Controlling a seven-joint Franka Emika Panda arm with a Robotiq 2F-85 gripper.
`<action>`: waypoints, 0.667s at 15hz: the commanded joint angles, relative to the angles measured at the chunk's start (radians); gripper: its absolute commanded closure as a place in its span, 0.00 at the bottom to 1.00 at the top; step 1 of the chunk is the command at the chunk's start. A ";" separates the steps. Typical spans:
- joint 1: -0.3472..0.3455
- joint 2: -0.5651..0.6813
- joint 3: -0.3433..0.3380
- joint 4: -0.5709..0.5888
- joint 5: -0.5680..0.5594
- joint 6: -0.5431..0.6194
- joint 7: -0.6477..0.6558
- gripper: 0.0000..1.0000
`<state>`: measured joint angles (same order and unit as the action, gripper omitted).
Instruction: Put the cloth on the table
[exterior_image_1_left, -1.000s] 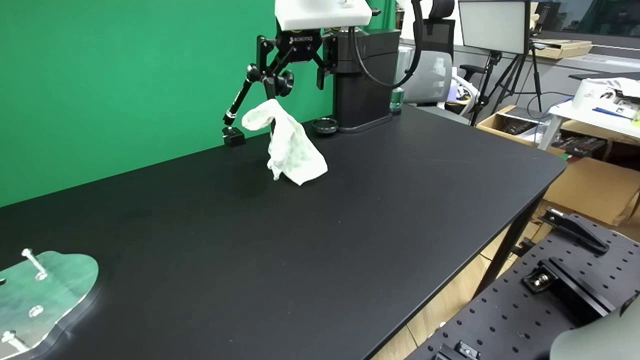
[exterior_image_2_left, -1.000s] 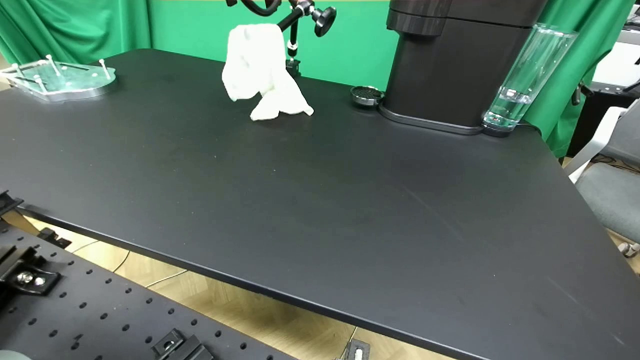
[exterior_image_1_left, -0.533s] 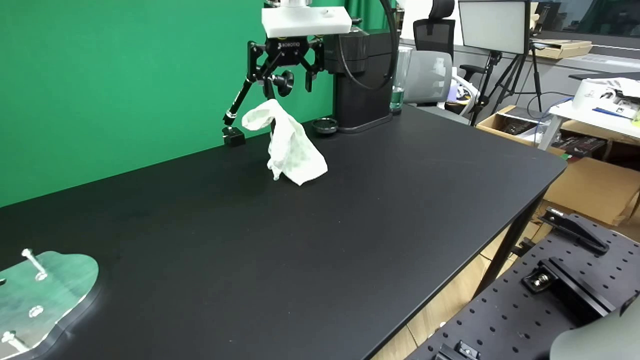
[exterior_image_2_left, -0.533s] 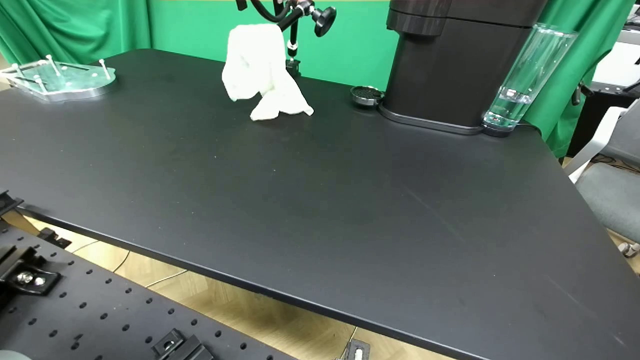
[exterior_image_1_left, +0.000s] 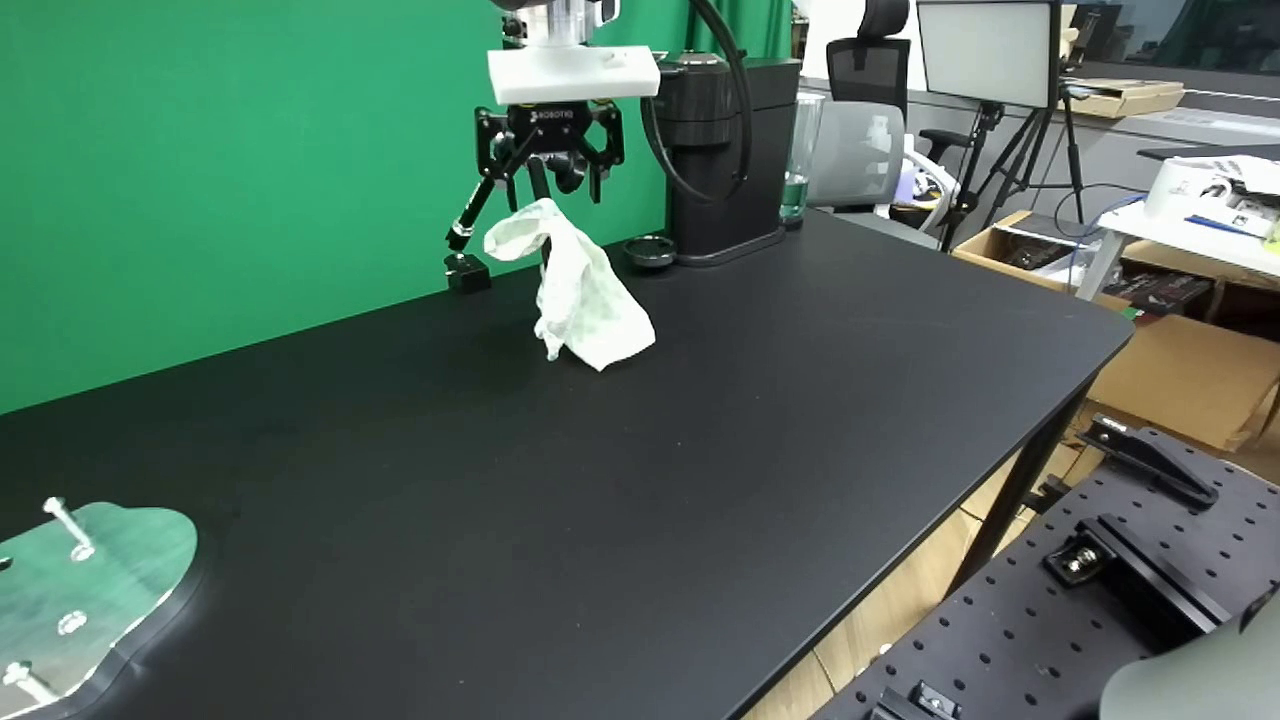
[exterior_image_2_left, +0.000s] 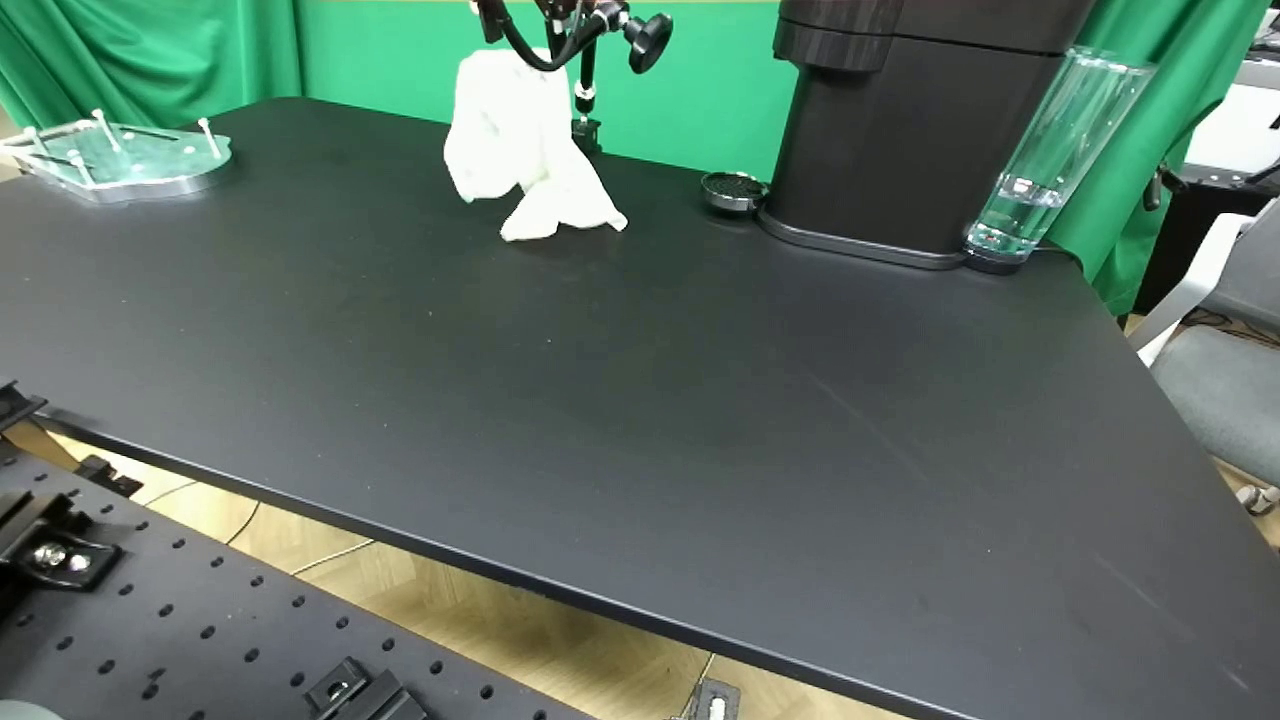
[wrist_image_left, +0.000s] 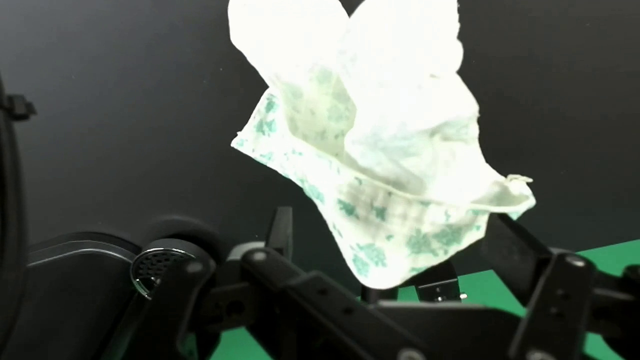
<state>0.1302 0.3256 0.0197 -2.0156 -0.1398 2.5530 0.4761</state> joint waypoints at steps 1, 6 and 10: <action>0.035 0.042 -0.032 0.071 0.013 -0.034 0.045 0.31; 0.050 0.059 -0.045 0.091 0.023 -0.038 0.054 0.67; 0.053 0.052 -0.047 0.088 0.034 -0.049 0.059 0.95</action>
<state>0.1643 0.3773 -0.0098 -1.9513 -0.1221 2.5375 0.5084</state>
